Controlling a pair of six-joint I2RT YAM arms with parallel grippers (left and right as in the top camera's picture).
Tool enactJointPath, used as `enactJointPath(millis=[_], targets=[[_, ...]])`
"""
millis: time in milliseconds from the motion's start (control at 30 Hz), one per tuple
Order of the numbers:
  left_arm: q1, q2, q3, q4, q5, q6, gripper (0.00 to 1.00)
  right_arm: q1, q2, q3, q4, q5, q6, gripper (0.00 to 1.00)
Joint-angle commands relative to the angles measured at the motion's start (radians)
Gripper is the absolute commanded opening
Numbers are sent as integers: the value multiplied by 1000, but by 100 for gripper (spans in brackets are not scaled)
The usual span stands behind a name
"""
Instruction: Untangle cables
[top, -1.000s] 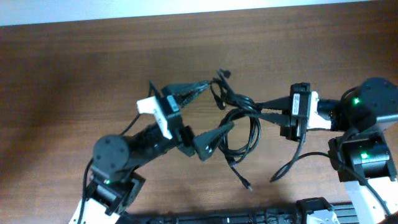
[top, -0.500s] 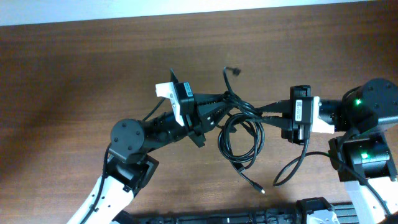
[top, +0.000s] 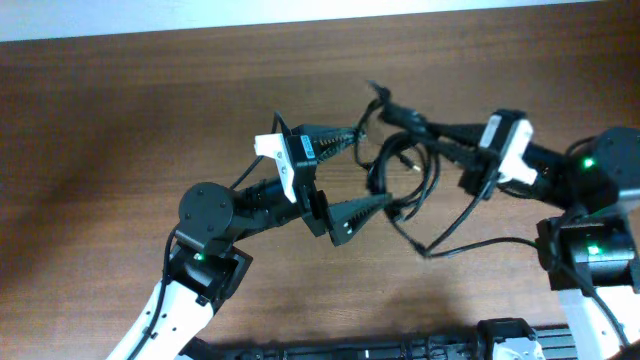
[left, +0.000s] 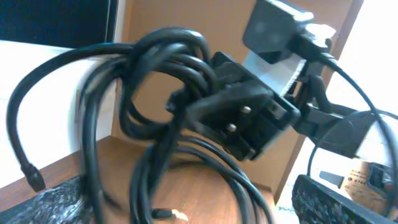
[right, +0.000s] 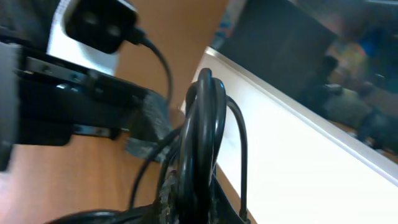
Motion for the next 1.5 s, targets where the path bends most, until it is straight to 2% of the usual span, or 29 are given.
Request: enactJointPath(millis=[0, 100, 267, 433, 567, 767, 867, 900, 933, 967, 1067, 1133, 1233, 1300, 1400, 1433, 1467], targets=[[19, -7, 10, 5, 26, 8, 99, -90, -5, 11, 7, 68, 5, 4], [47, -7, 10, 7, 19, 8, 99, -100, -5, 11, 10, 43, 12, 4], [20, -4, 10, 29, 30, -7, 99, -99, -3, 11, 19, -178, 12, 4], [-90, 85, 10, 184, 31, -7, 99, -99, -3, 11, 18, -233, 12, 4], [-111, 144, 10, 265, 21, -7, 99, -99, -3, 11, 18, -272, 12, 4], [-111, 151, 10, 266, -135, -7, 99, -99, -3, 11, 18, -354, 12, 4], [-111, 151, 10, 309, -143, -7, 100, -99, -3, 11, 16, -380, 12, 4], [-111, 151, 10, 338, -143, -7, 89, -99, -3, 11, 13, -391, 13, 4], [-111, 151, 10, 354, -144, -6, 83, -99, -3, 11, 13, -409, 13, 4], [-111, 151, 10, 362, -163, -7, 73, -99, -3, 11, 13, -444, 12, 4], [-111, 151, 10, 362, -185, -7, 67, -99, -3, 11, 9, -468, 34, 4], [-111, 151, 10, 362, -185, -7, 56, -98, -3, 11, 9, -468, 52, 4], [-111, 157, 10, 362, -192, -6, 57, -98, -3, 11, 9, -468, 157, 4], [-111, 162, 10, 362, -192, -6, 47, -98, -3, 11, 9, -468, 210, 4], [-111, 174, 10, 362, -191, -6, 20, -97, -3, 11, 9, -468, 261, 4], [-111, 175, 10, 362, -191, -6, 8, -98, -3, 11, 9, -468, 261, 8], [-111, 175, 10, 362, -191, -6, 0, -98, -3, 11, 9, -468, 261, 15]])
